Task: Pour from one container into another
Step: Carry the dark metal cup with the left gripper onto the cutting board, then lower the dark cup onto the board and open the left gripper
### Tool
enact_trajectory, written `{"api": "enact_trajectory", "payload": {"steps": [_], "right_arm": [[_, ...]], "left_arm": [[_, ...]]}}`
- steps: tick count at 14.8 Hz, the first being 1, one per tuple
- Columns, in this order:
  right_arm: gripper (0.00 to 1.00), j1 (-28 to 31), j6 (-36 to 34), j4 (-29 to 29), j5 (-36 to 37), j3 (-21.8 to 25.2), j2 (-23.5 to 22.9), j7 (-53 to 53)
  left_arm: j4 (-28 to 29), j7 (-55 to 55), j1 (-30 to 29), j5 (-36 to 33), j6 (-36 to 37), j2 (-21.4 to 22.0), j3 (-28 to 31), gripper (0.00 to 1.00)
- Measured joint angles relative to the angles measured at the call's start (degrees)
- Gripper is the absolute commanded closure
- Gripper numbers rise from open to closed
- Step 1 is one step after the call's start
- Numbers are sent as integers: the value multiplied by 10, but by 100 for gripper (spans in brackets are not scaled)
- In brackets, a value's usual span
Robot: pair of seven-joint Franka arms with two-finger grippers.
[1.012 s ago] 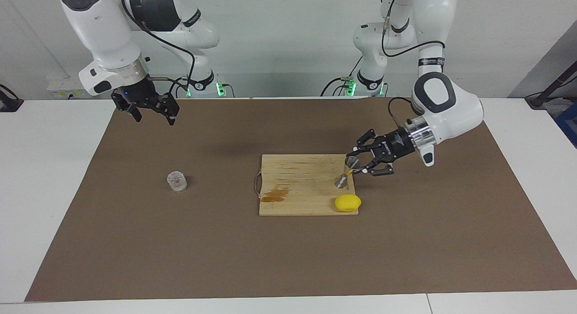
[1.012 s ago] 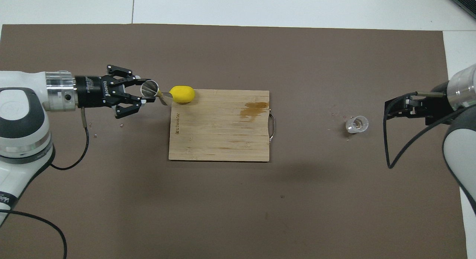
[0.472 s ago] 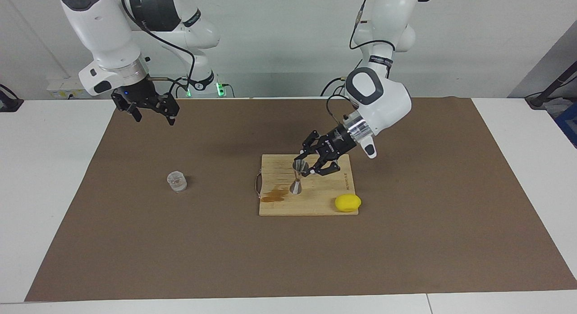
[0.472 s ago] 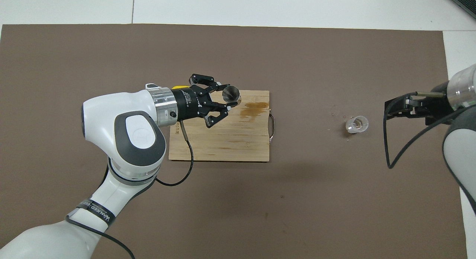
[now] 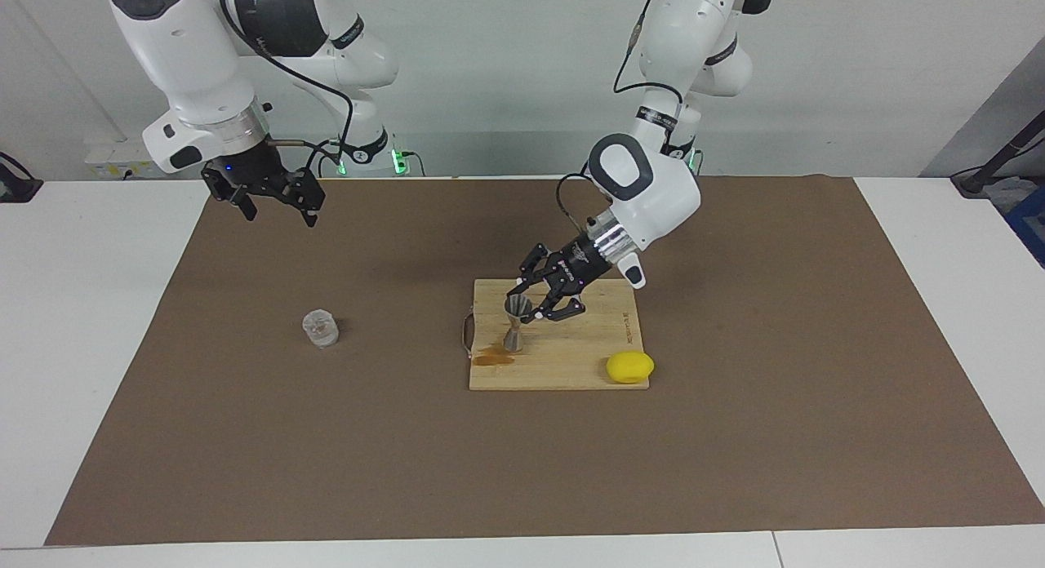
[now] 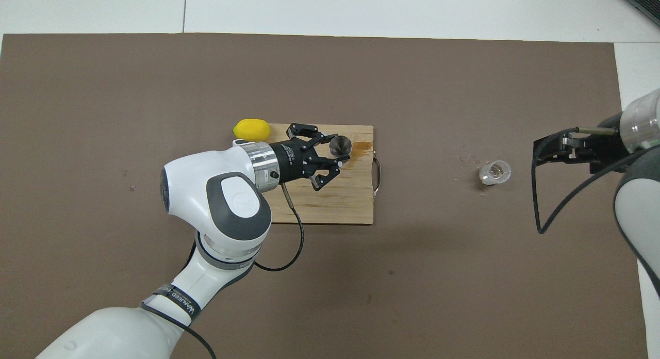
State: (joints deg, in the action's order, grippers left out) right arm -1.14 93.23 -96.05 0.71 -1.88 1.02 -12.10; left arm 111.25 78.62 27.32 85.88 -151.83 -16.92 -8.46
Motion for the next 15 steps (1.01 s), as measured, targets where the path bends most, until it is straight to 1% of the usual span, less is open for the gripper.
{"api": "enact_trajectory", "payload": {"steps": [8, 13, 14, 15], "right_arm": [[0, 1, 0, 0, 0, 0, 0, 0], [0, 24, -3, 0, 0, 2, 0, 1], [0, 23, -8, 0, 0, 2, 0, 1], [0, 23, -12, 0, 0, 1, 0, 1]], "left_arm": [[0, -1, 15, 22, -22, -6, 0, 100], [-1, -1, 25, 25, -42, -13, 1, 100], [-1, -1, 28, 27, -46, -13, 1, 86], [-1, -1, 30, 28, -49, -13, 1, 80]]}}
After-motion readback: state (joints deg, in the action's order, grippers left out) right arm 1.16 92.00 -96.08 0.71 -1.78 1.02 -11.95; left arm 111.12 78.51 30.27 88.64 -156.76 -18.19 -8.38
